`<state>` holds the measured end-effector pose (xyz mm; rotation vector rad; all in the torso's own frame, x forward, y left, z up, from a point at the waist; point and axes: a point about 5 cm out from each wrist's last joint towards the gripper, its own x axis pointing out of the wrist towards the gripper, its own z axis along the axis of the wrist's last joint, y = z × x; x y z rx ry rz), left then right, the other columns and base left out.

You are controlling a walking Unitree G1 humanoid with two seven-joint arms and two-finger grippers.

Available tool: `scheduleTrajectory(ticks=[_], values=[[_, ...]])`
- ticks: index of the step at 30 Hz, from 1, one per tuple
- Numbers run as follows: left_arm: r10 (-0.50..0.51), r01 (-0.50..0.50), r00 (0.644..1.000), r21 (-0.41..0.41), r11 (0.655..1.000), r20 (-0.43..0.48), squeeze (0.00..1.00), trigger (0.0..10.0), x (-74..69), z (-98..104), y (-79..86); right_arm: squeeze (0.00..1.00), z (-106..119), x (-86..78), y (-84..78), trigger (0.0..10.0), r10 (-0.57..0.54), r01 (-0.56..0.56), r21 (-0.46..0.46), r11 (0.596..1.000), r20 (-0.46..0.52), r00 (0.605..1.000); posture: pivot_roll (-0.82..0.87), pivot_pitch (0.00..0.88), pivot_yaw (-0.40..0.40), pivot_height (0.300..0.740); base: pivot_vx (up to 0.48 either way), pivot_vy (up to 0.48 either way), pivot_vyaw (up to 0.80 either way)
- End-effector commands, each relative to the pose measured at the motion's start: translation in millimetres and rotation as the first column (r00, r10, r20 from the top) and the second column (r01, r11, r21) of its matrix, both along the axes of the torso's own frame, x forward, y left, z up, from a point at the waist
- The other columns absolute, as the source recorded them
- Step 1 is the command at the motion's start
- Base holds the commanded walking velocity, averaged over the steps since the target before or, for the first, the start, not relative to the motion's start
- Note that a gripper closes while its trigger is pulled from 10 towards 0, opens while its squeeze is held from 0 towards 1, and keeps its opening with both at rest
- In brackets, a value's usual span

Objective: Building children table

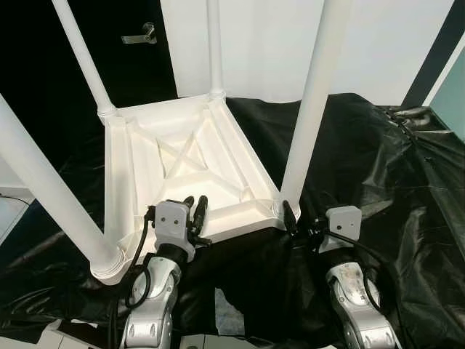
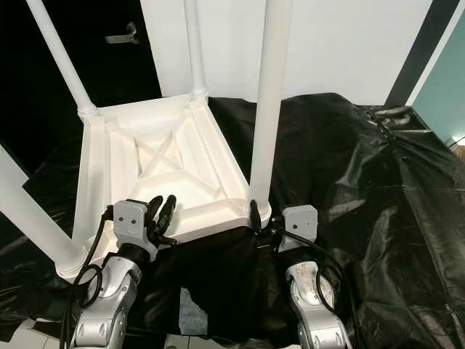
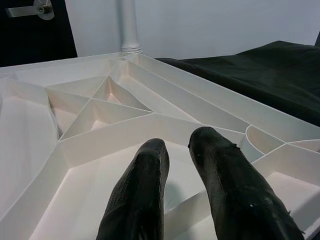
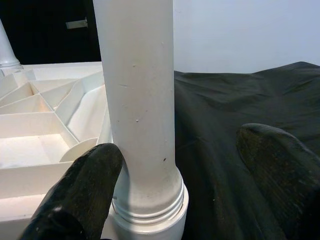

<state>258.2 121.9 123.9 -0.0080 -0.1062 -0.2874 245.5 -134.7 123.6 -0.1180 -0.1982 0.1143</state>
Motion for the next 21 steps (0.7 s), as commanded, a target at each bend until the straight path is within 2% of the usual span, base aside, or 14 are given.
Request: scheduleTrajectory(ticks=[1, 21], values=[[-0.008, 0.008, 1.0, -0.004, 1.0, 0.001, 0.0, 10.0, 0.3, 2.5, -0.9, 0.0, -0.5, 0.6, 0.3, 10.0, 0.002, -0.002, -0.008, 1.0, 0.001, 1.0, 0.06, 0.0, 0.007, 0.74, 0.0, 0.0, 0.0], [-0.011, 0.011, 1.0, 0.006, 1.0, -0.022, 0.0, 10.0, -0.7, 0.1, 0.6, 0.0, -1.9, -0.3, -0.3, 10.0, -0.005, 0.005, -0.009, 1.0, -0.005, 1.0, 0.06, 0.0, 0.013, 0.74, 0.0, 0.0, 0.0]])
